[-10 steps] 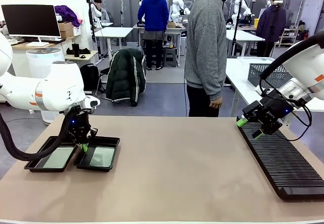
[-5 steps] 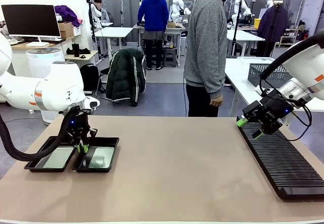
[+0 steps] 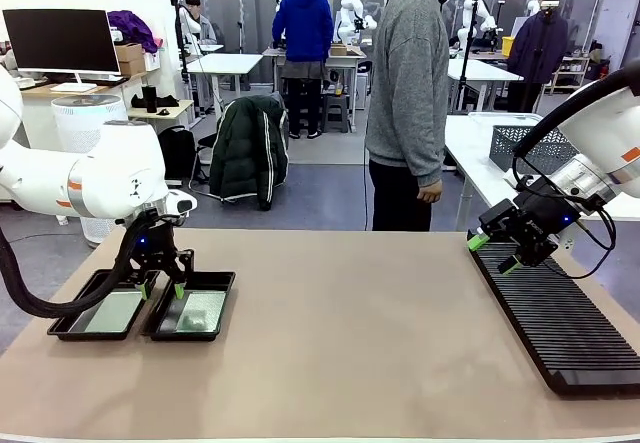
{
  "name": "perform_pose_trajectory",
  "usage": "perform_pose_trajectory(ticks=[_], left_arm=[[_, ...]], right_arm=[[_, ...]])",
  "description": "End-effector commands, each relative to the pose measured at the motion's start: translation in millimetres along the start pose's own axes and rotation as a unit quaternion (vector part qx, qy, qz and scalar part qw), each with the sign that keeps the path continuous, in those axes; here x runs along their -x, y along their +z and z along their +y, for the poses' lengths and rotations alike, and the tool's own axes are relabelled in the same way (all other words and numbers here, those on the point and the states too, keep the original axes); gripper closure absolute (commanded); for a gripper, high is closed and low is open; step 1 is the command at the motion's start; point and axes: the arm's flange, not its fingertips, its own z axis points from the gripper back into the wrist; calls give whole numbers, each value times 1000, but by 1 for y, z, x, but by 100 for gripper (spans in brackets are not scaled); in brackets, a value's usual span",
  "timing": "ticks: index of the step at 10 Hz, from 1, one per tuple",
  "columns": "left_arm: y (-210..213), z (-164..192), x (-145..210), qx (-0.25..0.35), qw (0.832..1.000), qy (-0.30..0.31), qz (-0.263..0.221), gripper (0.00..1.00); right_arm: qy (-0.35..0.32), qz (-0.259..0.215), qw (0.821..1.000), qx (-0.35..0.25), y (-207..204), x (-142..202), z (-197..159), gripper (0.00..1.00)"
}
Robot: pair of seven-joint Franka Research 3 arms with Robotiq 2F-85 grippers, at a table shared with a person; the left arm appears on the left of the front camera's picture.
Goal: Inspect and transfer BCBs to ESD trays.
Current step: Pick up the ESD tray and place it on the left side of the table.
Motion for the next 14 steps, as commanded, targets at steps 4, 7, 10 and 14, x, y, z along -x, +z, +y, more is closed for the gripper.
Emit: perform_pose_trajectory(ticks=[4,7,10,14], left_arm=[[21,-6,15,-11,1000,-7,-10,0],[49,-12,23,-24,999,-4,-21,0],[72,-19,28,-32,999,-4,-23,0],[101,-21,37,-20,999,4,-40,0]], right_arm=[[-7,-1,1000,7,0,1,1,0],[-7,-1,1000,7,0,1,1,0],[-7,-1,1000,7,0,1,1,0],[-7,-1,1000,7,0,1,1,0]])
